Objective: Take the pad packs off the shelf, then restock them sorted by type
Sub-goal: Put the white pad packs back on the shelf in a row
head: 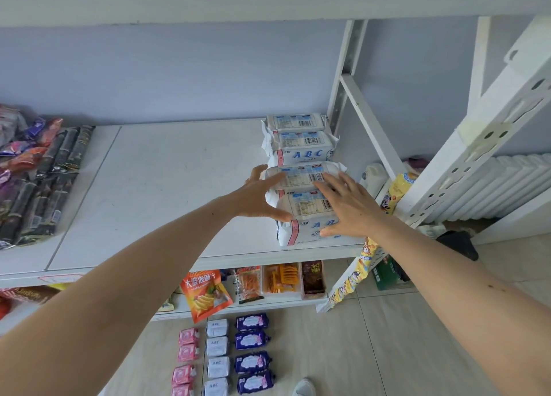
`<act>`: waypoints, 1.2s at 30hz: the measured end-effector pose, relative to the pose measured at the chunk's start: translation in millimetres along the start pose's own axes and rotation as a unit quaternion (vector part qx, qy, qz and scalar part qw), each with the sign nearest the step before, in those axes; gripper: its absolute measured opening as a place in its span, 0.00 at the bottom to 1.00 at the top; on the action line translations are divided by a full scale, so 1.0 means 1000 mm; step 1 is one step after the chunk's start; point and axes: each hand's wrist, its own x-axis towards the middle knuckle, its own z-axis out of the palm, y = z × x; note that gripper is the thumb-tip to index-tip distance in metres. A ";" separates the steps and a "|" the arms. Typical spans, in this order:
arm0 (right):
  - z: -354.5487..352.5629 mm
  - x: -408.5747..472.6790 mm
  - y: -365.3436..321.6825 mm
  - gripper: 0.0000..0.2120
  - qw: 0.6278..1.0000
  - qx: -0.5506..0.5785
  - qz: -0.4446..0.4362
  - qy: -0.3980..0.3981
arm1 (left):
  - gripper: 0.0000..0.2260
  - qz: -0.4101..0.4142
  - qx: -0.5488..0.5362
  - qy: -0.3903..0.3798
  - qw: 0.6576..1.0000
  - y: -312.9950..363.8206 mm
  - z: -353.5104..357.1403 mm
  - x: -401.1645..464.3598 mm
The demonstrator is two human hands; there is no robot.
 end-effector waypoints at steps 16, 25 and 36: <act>-0.003 0.019 0.003 0.60 0.998 0.055 0.012 -0.006 | 0.49 0.005 -0.043 0.003 0.999 0.012 -0.018 0.003; -0.039 0.054 0.019 0.54 0.939 0.317 0.110 0.079 | 0.31 -0.057 -0.250 0.038 0.966 0.029 -0.018 0.016; -0.047 0.097 0.021 0.42 0.896 0.401 0.187 0.023 | 0.28 -0.046 -0.329 0.069 0.941 0.027 -0.015 0.047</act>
